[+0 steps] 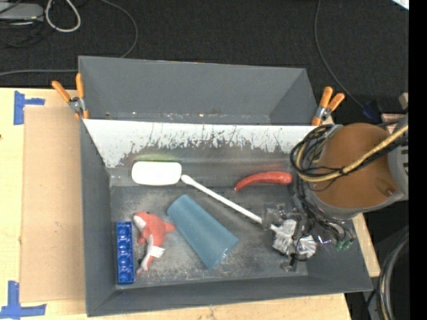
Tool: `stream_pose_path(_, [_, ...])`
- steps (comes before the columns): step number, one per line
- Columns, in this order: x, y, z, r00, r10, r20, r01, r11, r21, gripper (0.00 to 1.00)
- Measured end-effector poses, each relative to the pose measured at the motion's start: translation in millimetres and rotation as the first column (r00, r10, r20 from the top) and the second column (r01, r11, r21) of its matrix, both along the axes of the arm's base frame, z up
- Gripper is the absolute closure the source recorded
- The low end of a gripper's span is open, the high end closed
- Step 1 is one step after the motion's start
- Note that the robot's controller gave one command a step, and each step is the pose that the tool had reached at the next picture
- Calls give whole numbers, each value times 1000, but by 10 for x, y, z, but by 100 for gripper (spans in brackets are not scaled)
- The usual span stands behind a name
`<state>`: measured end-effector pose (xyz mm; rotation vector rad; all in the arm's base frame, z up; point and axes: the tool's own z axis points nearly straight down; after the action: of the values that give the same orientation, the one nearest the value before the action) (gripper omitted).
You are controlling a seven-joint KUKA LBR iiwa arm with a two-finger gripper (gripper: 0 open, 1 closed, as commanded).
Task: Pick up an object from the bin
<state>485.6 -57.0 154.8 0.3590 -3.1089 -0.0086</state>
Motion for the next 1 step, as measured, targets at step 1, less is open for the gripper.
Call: stream_pose_path(1, [123,-311,-33,996,-90,20,90,996,-3,0])
